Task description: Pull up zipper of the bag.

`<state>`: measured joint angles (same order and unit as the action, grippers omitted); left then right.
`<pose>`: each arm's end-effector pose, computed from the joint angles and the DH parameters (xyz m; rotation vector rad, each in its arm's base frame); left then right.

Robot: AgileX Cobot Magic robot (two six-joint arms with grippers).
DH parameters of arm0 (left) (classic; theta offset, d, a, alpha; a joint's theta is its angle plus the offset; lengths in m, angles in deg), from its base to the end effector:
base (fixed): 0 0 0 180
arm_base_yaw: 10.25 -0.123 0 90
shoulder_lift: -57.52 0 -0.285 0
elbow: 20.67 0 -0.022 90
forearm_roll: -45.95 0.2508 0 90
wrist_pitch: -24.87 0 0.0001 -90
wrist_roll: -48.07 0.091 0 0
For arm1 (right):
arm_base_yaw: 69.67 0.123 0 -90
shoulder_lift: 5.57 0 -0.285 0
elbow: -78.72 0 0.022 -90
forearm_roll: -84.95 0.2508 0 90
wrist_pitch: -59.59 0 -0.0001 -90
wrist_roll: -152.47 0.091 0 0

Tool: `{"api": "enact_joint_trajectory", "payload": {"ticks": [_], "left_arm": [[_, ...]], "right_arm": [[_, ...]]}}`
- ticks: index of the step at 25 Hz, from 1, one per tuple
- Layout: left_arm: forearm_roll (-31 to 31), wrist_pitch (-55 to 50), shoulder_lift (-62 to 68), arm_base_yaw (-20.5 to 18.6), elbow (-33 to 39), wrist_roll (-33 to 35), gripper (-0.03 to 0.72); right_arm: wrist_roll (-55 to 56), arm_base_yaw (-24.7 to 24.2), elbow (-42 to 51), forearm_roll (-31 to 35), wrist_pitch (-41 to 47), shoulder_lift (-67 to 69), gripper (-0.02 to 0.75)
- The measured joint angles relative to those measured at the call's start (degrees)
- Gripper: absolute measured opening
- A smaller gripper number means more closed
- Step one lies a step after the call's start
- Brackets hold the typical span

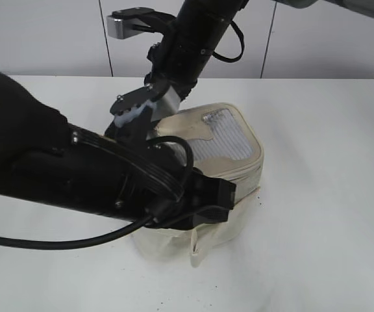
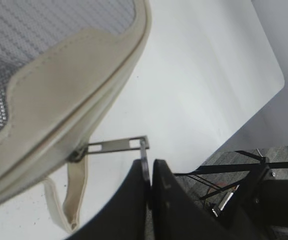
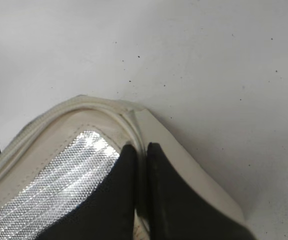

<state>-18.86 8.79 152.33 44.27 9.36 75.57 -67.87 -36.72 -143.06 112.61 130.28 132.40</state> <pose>0.1601 -0.2640 0.2230 0.5401 2.4752 -1.0318 0.3853 0.2973 0.2298 -1.5537 2.3460 0.6568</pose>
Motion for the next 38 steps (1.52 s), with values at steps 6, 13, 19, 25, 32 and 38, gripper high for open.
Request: {"api": "enact_joint_trajectory", "payload": {"ticks": [6, 13, 19, 25, 32, 38], "left_arm": [[0.6, -0.3, 0.0, 0.0, -0.4, -0.2, 0.009], [0.9, -2.5, -1.4, 0.6, -1.0, 0.0, 0.213], [5.5, -3.1, -6.3, -1.2, -1.1, 0.2, 0.403], [10.8, -1.8, -12.1, -7.6, -1.1, 0.3, 0.417], [13.4, -1.8, -11.9, -17.4, -1.2, 0.3, 0.421], [19.3, -4.1, -8.5, -22.4, -5.1, 0.3, 0.422]], "right_arm": [[0.0, 0.0, 0.0, -0.1, 0.0, 0.0, 0.032], [2.2, 0.0, 0.0, -0.1, 0.0, 0.0, 0.036], [4.4, -0.2, -0.6, 0.1, -0.3, 0.0, 0.192], [7.2, -0.3, -0.8, -0.6, -0.6, -0.1, 0.391], [8.2, -2.5, -1.0, -1.3, -0.6, -2.4, 0.430], [10.1, -7.9, -1.1, -1.4, -0.6, -4.7, 0.430]]}}
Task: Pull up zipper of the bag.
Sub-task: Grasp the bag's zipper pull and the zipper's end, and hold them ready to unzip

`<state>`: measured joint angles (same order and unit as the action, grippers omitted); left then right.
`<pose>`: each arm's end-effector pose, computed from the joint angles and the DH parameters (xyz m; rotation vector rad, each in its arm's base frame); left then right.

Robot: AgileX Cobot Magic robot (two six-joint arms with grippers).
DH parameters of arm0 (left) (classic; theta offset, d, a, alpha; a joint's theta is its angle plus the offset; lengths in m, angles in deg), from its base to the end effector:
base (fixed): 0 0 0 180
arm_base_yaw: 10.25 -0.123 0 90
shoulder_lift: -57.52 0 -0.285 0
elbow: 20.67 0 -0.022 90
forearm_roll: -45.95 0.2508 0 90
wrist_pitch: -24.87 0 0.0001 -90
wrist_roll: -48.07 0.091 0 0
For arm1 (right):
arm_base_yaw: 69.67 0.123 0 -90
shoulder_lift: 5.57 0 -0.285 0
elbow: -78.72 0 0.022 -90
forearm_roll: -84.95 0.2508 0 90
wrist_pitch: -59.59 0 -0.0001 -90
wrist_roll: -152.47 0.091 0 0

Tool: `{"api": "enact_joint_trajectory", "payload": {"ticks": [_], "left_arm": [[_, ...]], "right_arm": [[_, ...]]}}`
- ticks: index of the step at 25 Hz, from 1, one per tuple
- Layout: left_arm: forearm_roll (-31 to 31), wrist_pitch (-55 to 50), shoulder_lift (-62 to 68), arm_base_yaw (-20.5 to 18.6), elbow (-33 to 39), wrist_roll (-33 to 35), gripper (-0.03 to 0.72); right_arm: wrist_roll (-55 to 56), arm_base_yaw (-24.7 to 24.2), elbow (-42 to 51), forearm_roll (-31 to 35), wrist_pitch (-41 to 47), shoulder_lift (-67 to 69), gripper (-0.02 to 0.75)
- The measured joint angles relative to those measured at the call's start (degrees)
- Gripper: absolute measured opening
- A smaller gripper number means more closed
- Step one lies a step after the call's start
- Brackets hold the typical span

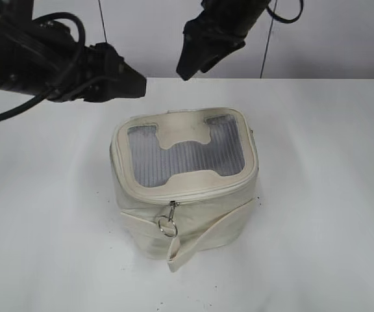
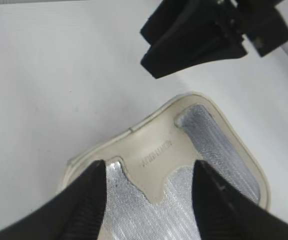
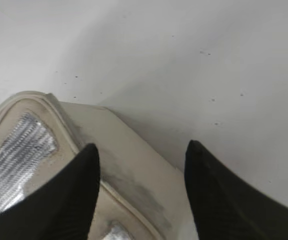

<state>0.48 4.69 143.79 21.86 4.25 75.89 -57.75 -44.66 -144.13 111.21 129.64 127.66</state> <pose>0.2378 -0.1758 0.2858 0.4645 2.2221 -0.7311 0.4159 0.2358 0.2740 -1.1595 2.4615 0.6114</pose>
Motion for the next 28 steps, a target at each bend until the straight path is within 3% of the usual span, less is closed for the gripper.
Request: {"api": "enact_joint_trajectory", "payload": {"ticks": [6, 10, 19, 24, 28], "left_arm": [[7.4, -6.7, 10.3, -0.4, -12.2, 0.0, 0.461], [8.6, -12.7, 19.2, -0.4, -21.7, 0.6, 0.498], [8.8, -28.8, 34.7, -0.4, -41.9, 5.2, 0.507], [8.8, -34.8, 40.2, -0.4, -48.0, 6.0, 0.507], [8.8, -35.7, 41.8, -0.4, -49.1, 6.4, 0.507]], "right_arm": [[5.2, -4.8, 0.0, -2.9, 0.0, -1.8, 0.430], [7.0, -7.8, 3.0, -4.7, -0.1, -4.1, 0.427], [6.9, -14.4, 17.9, -4.9, -0.2, -12.4, 0.425], [4.6, -16.2, 27.5, -4.4, -0.2, -16.4, 0.398], [0.3, -16.3, 34.9, 0.1, -0.2, -18.8, 0.396]]}}
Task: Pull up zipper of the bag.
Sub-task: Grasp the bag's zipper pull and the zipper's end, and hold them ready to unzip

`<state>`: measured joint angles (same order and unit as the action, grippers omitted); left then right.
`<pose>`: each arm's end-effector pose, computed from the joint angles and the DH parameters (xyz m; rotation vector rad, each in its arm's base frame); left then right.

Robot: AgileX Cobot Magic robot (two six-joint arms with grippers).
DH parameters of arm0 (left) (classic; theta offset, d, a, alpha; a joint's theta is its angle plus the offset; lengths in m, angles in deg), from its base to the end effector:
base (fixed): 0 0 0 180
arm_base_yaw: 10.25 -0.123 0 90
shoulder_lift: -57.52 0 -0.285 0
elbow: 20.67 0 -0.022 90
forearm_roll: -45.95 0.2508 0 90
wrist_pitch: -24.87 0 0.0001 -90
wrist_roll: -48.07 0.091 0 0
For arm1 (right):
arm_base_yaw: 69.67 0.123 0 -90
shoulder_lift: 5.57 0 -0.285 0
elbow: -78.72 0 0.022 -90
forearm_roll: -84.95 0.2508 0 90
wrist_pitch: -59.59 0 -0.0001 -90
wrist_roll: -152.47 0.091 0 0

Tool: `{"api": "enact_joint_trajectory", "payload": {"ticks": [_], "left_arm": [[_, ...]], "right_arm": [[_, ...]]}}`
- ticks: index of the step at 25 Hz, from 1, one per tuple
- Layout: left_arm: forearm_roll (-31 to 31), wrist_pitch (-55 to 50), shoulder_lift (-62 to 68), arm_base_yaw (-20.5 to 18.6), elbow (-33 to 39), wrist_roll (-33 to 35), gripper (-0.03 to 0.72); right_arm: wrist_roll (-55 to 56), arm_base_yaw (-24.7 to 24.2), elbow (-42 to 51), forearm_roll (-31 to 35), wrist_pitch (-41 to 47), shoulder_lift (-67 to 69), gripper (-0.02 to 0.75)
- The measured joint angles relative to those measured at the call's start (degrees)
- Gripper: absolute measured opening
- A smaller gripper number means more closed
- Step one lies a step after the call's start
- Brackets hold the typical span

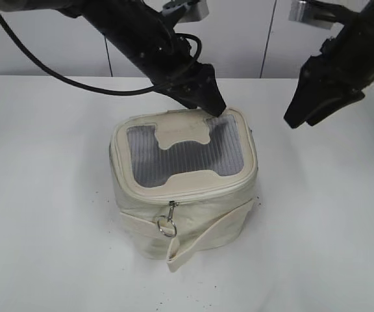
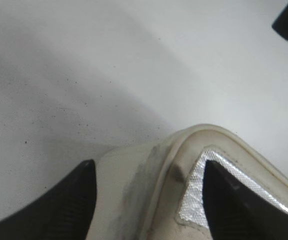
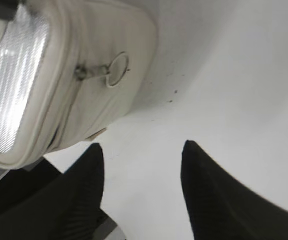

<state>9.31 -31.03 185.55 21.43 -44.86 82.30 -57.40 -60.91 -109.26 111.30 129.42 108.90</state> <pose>0.3673 -0.2795 0.2379 1.1379 2.4210 -0.8038 0.3629 0.0943 0.2500 -0.7648 2.8341 0.6226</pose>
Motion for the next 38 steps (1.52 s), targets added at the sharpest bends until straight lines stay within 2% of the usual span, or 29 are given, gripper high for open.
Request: {"api": "enact_joint_trajectory", "payload": {"ticks": [5, 8, 10, 13, 14, 18, 24, 29, 38], "left_arm": [[-0.4, -0.4, 2.0, 0.0, -0.1, 0.0, 0.507], [-0.8, -1.8, 2.1, 0.0, -0.5, 0.0, 0.450], [-1.1, -3.2, 2.1, 0.1, -0.6, 0.1, 0.330], [-0.8, -5.5, 2.1, 0.1, -0.6, 0.7, 0.090], [-0.8, -6.1, 2.1, 0.1, -0.6, 1.1, 0.053], [-1.0, -8.3, 2.1, 0.0, -0.8, 4.0, 0.042], [-2.8, -9.4, 2.1, 0.0, -0.8, 7.5, 0.042], [-3.7, -10.0, 2.1, 0.0, -0.8, 8.4, 0.041], [-4.0, -10.2, 2.1, 0.0, -0.8, 9.1, 0.040]], "right_arm": [[-5.3, 0.0, 8.3, 4.4, -1.8, -1.0, 0.396], [-6.8, 0.0, 11.3, 4.8, -3.7, -1.1, 0.396], [-7.5, 0.0, 12.9, 5.2, -5.3, -1.3, 0.396], [-8.5, 0.0, 16.2, 5.6, -8.9, -2.9, 0.396], [-9.0, 0.0, 17.9, 5.9, -10.9, -4.0, 0.396], [-15.3, 0.0, 26.0, 9.7, -19.0, -9.1, 0.396], [-34.5, 0.5, 34.0, 22.9, -25.9, -12.5, 0.396], [-44.6, 0.5, 34.8, 28.4, -29.4, -11.2, 0.396], [-61.0, 0.5, 34.8, 41.4, -30.0, -4.9, 0.396]]}}
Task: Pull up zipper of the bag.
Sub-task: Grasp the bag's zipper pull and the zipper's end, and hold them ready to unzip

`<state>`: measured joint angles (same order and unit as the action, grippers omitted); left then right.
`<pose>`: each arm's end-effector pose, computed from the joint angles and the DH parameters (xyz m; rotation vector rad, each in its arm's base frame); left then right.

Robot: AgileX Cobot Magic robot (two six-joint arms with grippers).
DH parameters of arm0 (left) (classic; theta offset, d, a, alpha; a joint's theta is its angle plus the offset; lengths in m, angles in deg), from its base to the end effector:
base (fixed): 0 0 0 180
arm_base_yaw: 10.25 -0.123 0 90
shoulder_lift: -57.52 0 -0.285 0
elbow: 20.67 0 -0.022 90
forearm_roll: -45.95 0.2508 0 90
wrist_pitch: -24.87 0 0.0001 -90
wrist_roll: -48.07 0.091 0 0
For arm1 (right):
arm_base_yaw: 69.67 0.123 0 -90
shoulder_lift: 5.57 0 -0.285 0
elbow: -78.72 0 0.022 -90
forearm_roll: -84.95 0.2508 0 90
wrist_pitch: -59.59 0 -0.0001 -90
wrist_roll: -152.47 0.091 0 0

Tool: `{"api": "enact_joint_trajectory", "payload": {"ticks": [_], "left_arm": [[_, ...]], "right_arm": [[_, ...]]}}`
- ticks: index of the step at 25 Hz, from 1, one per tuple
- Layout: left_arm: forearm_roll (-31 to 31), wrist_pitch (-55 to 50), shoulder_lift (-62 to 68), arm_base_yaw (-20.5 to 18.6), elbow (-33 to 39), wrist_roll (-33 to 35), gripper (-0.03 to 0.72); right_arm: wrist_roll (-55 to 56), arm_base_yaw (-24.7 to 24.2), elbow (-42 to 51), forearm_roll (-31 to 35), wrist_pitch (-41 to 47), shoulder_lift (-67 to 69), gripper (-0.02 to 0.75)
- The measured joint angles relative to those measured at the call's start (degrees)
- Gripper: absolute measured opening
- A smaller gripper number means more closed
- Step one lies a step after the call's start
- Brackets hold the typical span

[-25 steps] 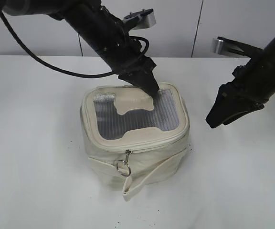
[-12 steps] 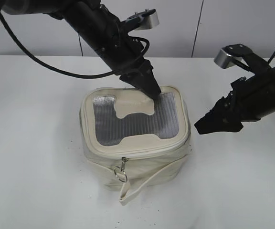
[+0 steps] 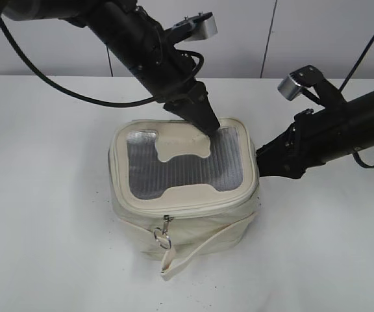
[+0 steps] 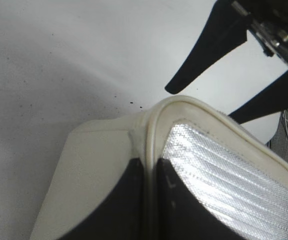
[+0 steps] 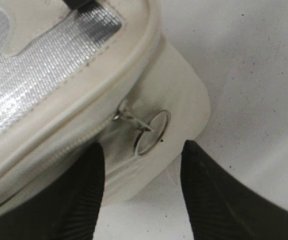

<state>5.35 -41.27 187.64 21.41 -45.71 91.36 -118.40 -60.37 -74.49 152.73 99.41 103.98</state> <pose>0.3551 -0.2826 0.2263 1.4068 2.3954 -0.9380 0.3038 0.1045 0.1596 -0.9987 2.3022 0.7109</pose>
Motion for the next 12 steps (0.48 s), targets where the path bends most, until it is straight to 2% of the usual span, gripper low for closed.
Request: {"api": "enact_joint_trajectory", "payload": {"ticks": [3, 5, 8, 10, 12], "left_arm": [[0.0, -0.1, 0.0, 0.0, 0.0, 0.0, 0.040], [0.0, -0.1, 0.0, 0.0, 0.0, 0.0, 0.039], [0.0, -0.1, 0.0, 0.0, 0.0, 0.0, 0.039], [0.0, -0.1, 0.0, 0.0, 0.0, 0.1, 0.039], [0.0, -0.1, 0.0, 0.0, 0.0, 0.1, 0.039]], "right_arm": [[-4.0, 0.0, 0.0, 3.7, -0.2, 1.6, 0.384], [-5.4, 0.1, -0.2, 5.1, -0.3, 2.6, 0.338], [-6.8, 0.4, -1.0, 5.8, 0.9, 3.4, 0.191], [-7.1, 0.4, -1.4, 5.8, 2.1, 3.8, 0.067], [-5.7, 0.4, -1.5, 5.2, 2.5, 3.8, 0.019]]}}
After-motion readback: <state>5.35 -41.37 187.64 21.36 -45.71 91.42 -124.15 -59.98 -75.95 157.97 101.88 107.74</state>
